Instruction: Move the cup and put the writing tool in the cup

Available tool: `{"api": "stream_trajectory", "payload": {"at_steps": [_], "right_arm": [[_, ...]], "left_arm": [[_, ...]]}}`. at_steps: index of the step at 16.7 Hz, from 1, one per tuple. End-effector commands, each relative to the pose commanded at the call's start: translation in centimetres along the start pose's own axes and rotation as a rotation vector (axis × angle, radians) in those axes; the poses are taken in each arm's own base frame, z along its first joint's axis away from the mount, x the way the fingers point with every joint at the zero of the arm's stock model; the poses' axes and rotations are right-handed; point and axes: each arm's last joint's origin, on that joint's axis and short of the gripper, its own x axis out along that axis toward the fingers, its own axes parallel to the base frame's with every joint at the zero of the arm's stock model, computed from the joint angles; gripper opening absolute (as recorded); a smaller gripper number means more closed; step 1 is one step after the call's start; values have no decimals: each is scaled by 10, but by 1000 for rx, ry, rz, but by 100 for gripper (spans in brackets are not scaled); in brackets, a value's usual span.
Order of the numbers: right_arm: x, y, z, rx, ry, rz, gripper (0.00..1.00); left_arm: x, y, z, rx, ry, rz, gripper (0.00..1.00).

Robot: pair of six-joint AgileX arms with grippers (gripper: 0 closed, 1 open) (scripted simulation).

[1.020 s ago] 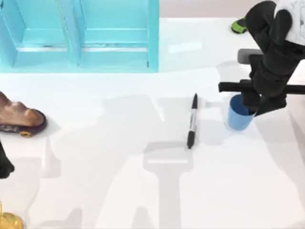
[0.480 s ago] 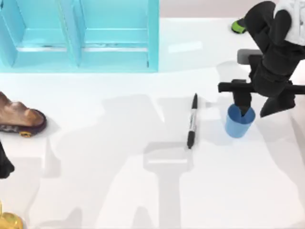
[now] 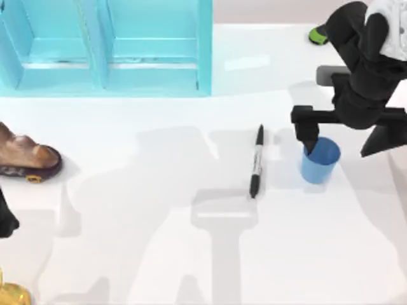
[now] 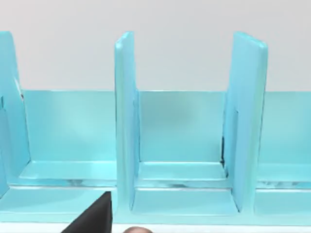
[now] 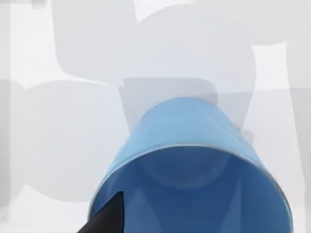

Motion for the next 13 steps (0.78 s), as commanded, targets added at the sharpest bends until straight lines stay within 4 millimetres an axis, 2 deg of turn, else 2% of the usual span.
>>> {"api": "stream_trajectory", "payload": {"at_steps": [5, 7, 10, 13], "right_arm": [[-1, -1, 1, 3, 0, 0, 100], [-7, -1, 4, 10, 5, -1, 100], [-35, 2, 13, 18, 13, -3, 100], [-82, 6, 18, 15, 12, -3, 100]], "left_arm": [[0, 0, 0, 0, 0, 0, 100], [0, 0, 0, 0, 0, 0, 100], [0, 0, 0, 0, 0, 0, 100], [0, 0, 0, 0, 0, 0, 100]]}}
